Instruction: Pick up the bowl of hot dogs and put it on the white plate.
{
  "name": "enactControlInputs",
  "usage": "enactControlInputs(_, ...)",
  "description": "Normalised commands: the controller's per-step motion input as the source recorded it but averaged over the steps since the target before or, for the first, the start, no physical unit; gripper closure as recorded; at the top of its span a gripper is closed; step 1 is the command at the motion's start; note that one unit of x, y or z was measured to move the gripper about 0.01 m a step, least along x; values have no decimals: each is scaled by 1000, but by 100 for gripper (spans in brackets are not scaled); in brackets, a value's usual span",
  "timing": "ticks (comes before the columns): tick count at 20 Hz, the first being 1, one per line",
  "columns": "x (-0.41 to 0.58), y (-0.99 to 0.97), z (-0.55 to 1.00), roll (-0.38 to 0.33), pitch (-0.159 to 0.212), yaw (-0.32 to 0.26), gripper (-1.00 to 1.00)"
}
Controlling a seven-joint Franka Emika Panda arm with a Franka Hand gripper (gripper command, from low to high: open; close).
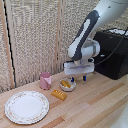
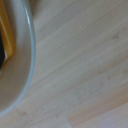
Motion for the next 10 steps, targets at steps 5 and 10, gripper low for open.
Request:
enactControlInputs(5,169,30,-293,-42,-17,36,-100)
enactControlInputs(10,40,0,-41,0,12,10,100)
